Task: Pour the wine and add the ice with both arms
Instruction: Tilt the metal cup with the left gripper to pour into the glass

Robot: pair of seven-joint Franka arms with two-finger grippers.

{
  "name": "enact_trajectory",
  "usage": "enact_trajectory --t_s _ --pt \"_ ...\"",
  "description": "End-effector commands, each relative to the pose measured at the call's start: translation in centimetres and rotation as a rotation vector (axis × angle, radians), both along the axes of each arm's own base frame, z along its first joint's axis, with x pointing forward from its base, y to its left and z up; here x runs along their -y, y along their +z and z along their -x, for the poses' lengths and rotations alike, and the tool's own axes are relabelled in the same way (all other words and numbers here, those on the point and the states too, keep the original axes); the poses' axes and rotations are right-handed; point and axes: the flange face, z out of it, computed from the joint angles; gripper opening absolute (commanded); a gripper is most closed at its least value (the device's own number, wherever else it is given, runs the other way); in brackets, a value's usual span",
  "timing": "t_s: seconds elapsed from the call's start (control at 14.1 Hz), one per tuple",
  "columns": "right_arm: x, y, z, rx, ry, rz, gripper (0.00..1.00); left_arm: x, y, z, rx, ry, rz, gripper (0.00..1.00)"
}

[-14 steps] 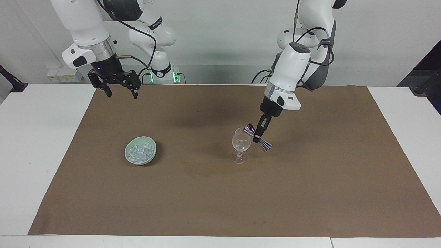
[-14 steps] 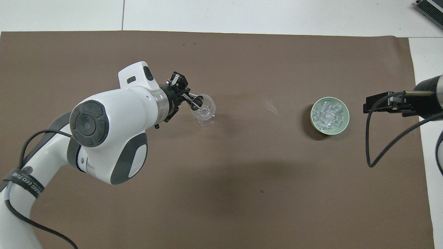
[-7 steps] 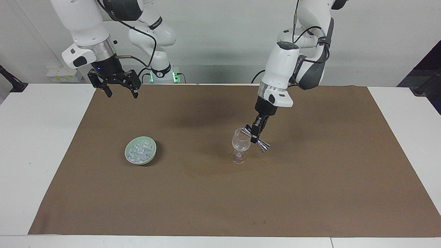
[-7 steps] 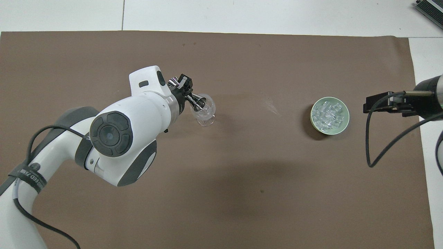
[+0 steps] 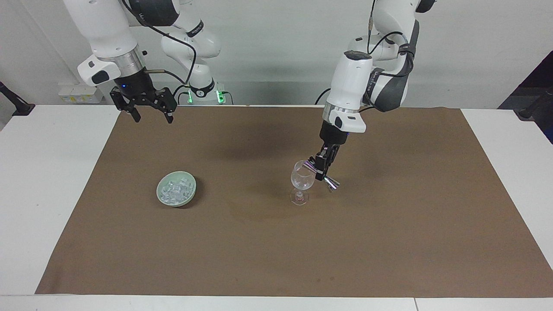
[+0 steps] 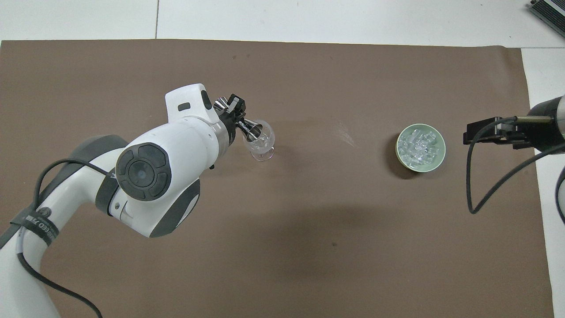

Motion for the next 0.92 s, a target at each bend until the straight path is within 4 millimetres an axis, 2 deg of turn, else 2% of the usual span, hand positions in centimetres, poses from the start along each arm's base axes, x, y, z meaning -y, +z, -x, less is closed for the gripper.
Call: enact_trajectory --t_s 0.0,0.57,0.85 --pt "0.3 0.0 -0.1 0.001 0.016 -0.02 1.0 0.4 0.7 -0.6 0.009 -0.011 -0.039 0.0" --pt "0.3 0.0 -0.1 0.001 0.016 -0.02 1.0 1.7 0.8 0.4 0.045 -0.065 -0.109 0.0" --pt "0.3 0.0 -0.1 0.002 0.016 -0.02 1.0 1.8 1.1 0.3 0.068 -0.085 -0.163 0.0"
